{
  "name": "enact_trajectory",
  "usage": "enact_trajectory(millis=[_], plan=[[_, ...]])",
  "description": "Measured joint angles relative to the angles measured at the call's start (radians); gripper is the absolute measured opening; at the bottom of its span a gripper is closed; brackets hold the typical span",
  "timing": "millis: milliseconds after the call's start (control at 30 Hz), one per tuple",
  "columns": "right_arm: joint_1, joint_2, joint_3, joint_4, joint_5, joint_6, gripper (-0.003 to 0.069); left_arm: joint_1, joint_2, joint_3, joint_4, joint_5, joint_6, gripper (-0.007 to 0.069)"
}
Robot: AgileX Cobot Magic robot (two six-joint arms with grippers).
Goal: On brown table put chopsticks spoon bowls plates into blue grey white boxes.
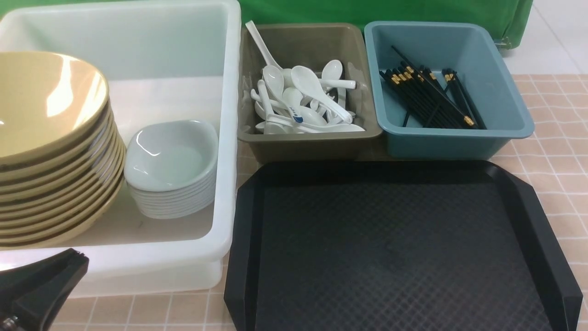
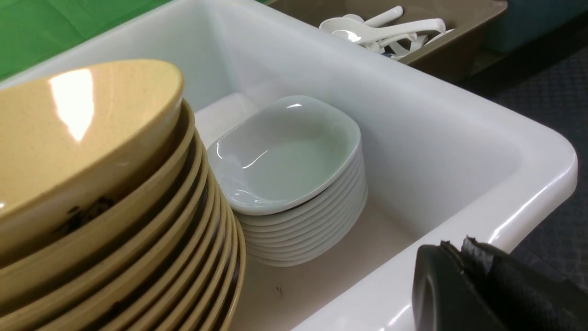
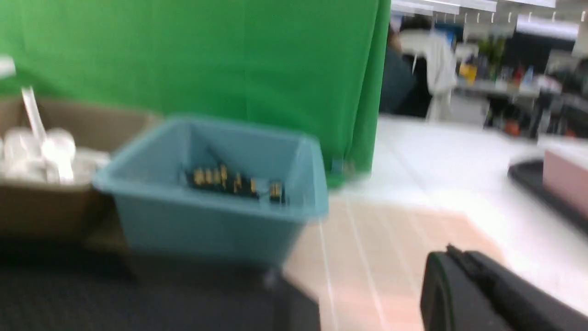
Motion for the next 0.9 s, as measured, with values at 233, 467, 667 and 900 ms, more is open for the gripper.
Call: enact_trajectory(millis=[233, 467, 667, 900], plan=[[-0.001, 0.000, 0.003, 0.067, 0.235, -0.014, 0.0044, 0.000, 0.000, 0.000, -0.002, 0.000, 0.000, 0.0004], [-0.001, 0.000, 0.002, 0.073, 0.243, -0.031, 0.0047, 0.000, 0.000, 0.000, -0.003, 0.000, 0.000, 0.0004], [-0.001, 0.000, 0.001, 0.076, 0.247, -0.031, 0.0047, 0.000, 0.000, 0.000, -0.003, 0.000, 0.000, 0.0004], [-0.001, 0.000, 0.001, 0.076, 0.247, -0.031, 0.0049, 0.000, 0.000, 0.000, -0.003, 0.000, 0.000, 0.0004]])
